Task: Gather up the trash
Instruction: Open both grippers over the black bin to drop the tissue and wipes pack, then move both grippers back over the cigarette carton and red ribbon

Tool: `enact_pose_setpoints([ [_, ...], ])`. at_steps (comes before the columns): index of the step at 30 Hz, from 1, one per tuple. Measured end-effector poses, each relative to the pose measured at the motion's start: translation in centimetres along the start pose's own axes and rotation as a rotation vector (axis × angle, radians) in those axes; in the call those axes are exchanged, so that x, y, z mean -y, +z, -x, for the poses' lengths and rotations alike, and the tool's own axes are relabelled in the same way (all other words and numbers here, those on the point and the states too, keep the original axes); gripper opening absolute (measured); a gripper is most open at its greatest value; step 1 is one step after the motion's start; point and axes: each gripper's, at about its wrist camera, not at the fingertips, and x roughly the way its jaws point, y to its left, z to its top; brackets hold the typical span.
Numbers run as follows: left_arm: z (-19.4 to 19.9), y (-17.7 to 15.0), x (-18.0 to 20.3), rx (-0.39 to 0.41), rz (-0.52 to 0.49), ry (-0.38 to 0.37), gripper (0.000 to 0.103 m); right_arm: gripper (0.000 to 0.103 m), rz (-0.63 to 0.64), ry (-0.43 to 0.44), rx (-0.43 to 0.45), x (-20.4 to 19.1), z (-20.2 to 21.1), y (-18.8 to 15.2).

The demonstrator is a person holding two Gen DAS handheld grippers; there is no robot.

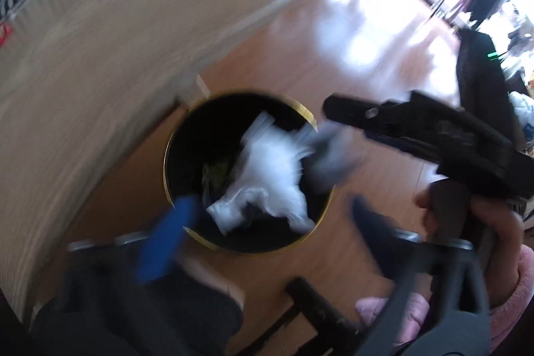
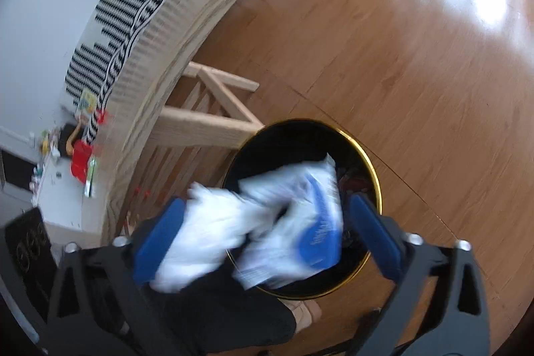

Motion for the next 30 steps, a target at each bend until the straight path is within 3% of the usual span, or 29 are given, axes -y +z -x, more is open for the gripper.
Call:
enact_pose_setpoints([
  [2,0.5,0.0,0.0,0.021,0.005,-0.038,0.097,0.096,-0.025,-0.069,0.027,0.7,0.5,0.5],
  [6,3.5,0.8,-1.7,0.075,0.063,-0.044,0.097,0.096,0.037,-0.353,0.213,0.6,3.0,0.6],
  [10,11.7,1.4,-6.6,0.305,0.060,0.095,0.097,0.096,0.182,-0.488,0.358,-1.3,4.8,0.3],
  [14,15.2,0.3,-13.5,0.350,0.150,0.319,0.097,0.096,0.274,-0.452,0.404,-5.0,5.3,0.4],
  [16,15.4,-0.8,-18.0,0.312,0.199,0.479,0.097,0.096,0.328,-0.422,0.414,-7.0,5.2,0.2],
  [17,15.2,-1.3,-20.1,0.286,0.220,0.523,0.097,0.096,0.374,-0.406,0.424,-8.7,5.0,-0.2],
  [23,14.0,-1.4,-30.3,0.243,0.309,0.502,0.097,0.096,0.596,-0.319,0.417,-16.8,3.5,-1.8],
  [30,11.6,0.4,-35.5,0.209,0.341,0.444,0.097,0.096,0.731,-0.257,0.366,-24.5,0.6,-2.3],
])
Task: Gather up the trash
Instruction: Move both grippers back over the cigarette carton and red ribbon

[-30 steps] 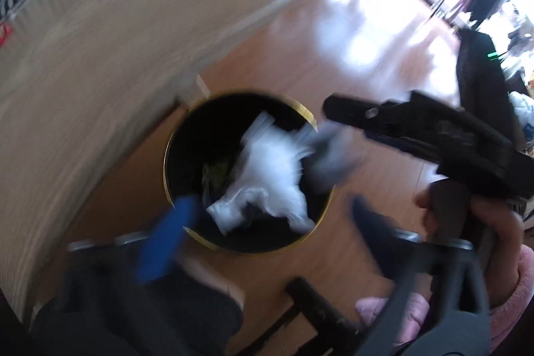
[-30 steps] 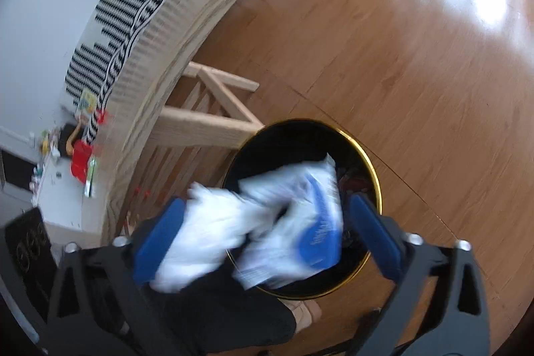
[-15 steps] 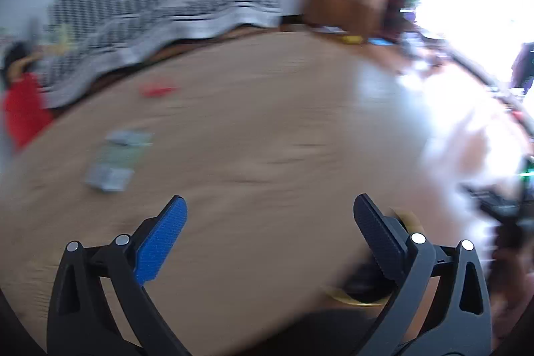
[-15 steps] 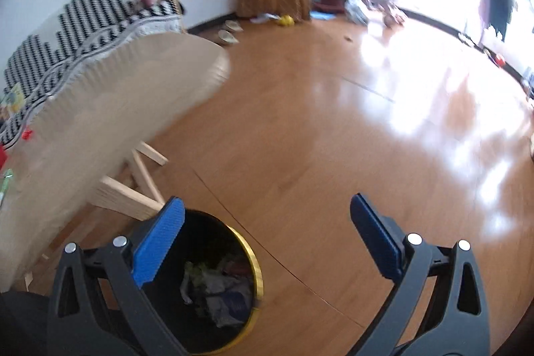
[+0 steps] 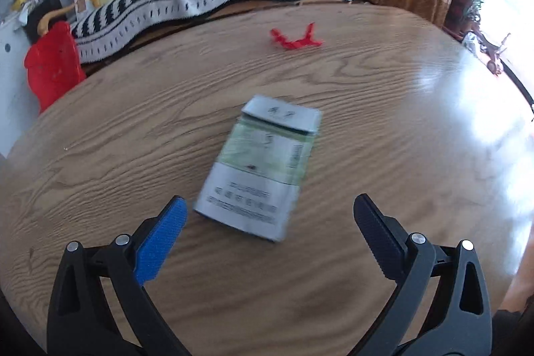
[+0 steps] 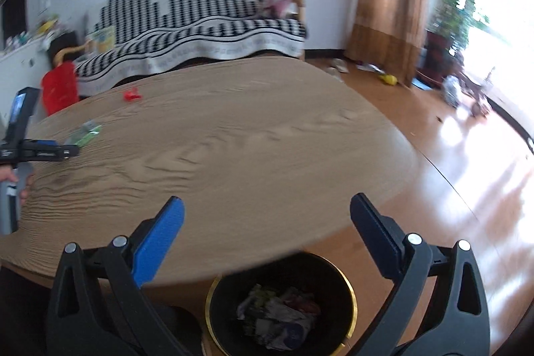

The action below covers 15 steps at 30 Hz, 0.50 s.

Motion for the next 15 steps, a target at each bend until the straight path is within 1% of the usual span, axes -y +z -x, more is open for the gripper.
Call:
enact_pose_setpoints([
  [3,-1.6,0.9,-0.6,-0.023,0.001,-0.023,0.097,0.096,-0.011,0.051,0.027,-2.7,-1.9,3.0],
  [5,-2.1,1.5,-1.0,-0.005,0.003,-0.018,0.097,0.096,-0.040,0.100,0.044,-4.4,-3.1,4.7],
  [7,-2.7,2.0,-2.0,-0.005,0.026,-0.010,0.097,0.096,-0.047,0.139,0.054,-7.0,-4.7,6.3],
  [11,-3.3,2.6,-5.2,0.010,0.085,0.029,0.098,0.096,0.009,0.203,0.024,-12.1,-7.9,7.9],
  [15,-3.3,2.3,-7.2,0.015,0.092,0.033,0.098,0.096,0.075,0.214,0.001,-15.3,-10.4,8.7],
])
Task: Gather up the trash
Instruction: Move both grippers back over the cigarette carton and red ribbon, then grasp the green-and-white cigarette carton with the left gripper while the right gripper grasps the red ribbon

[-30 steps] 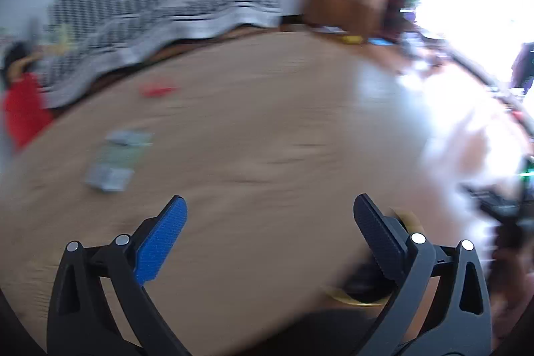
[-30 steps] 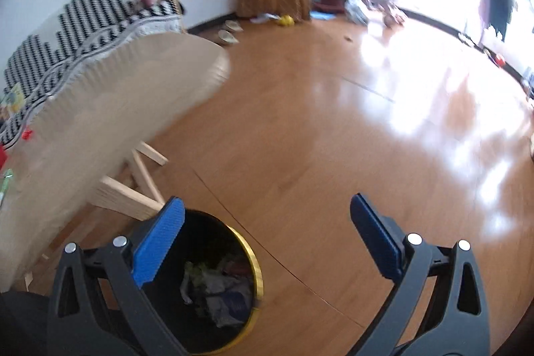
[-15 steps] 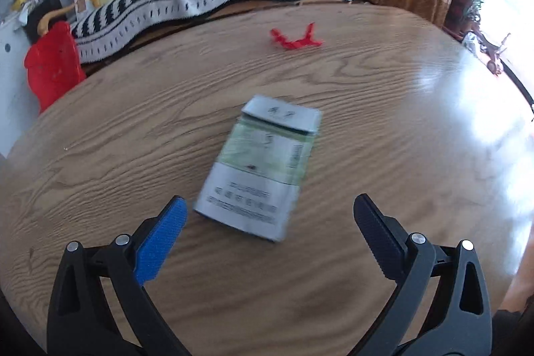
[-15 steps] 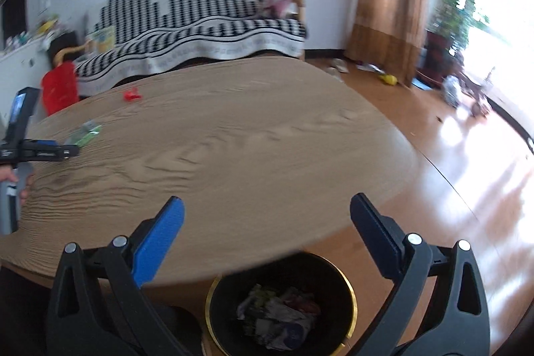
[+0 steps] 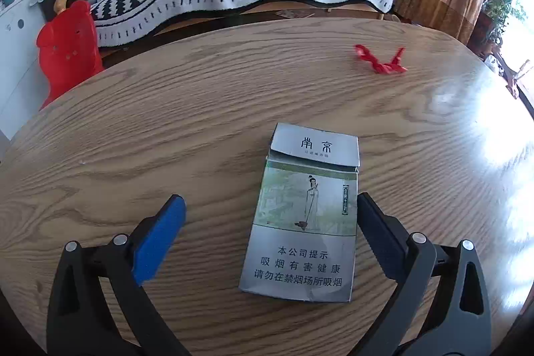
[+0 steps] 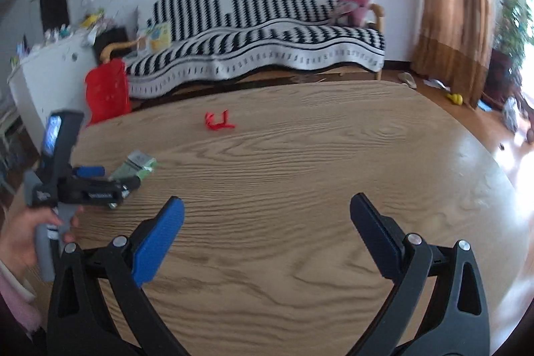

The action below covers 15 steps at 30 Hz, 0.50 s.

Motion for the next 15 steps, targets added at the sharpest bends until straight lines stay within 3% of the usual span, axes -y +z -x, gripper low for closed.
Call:
enact_pose_setpoints([
  [7,-0.1,0.1,-0.5,-0.020,0.017,0.017,0.098,0.096,-0.008,0.030,-0.034,-0.7,-5.9,3.1],
  [15,0.0,-0.1,-3.5,-0.023,0.097,0.070,0.098,0.096,0.145,0.049,-0.149,-2.8,-14.0,6.2],
])
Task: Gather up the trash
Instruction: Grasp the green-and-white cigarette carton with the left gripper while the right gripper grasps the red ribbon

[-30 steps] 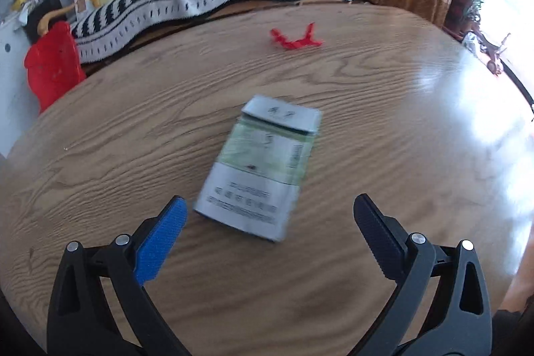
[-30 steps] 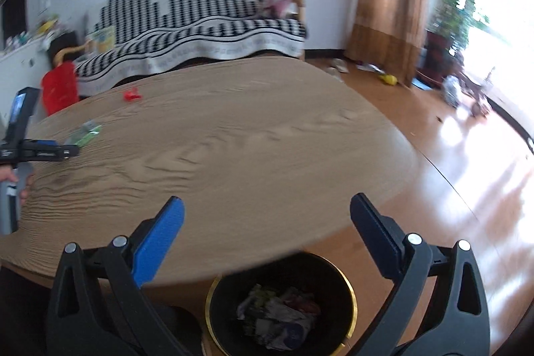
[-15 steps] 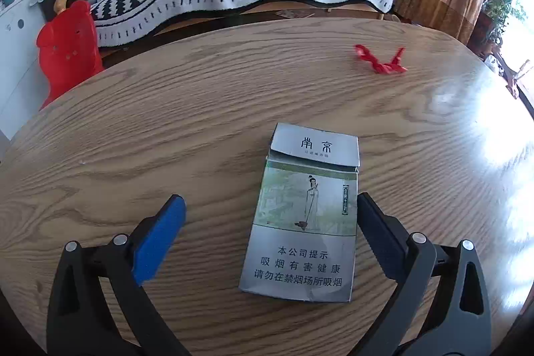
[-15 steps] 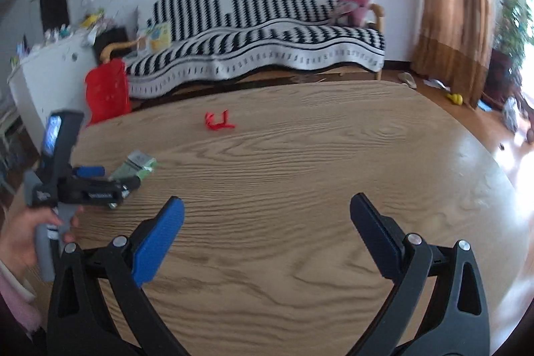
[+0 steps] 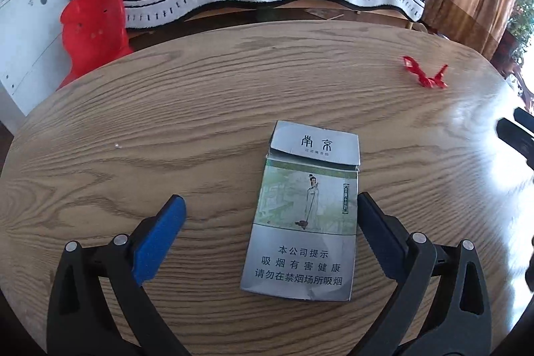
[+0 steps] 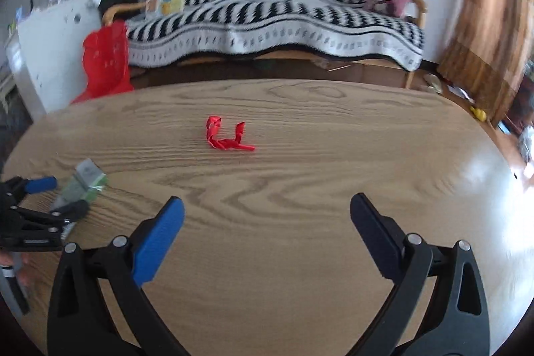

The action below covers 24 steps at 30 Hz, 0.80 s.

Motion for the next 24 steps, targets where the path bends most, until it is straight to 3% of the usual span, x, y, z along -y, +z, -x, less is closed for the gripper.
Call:
enact_pose_setpoints([
  [5,0.1,-0.1,-1.2,0.001,0.020,0.012,0.098,0.096,0.150,0.002,-0.070,-1.6,-4.1,2.0],
  [13,0.1,-0.1,-1.3,0.007,0.033,0.026,0.098,0.096,0.228,0.079,-0.101,-2.8,-8.8,5.2],
  [16,0.0,-0.2,-1.2,0.006,0.032,0.026,0.098,0.098,0.208,0.171,-0.138,-2.8,-10.4,6.3],
  [24,0.1,-0.3,-1.2,0.021,0.038,0.033,0.098,0.098,0.210,0.166,-0.134,-3.4,-10.7,6.4],
])
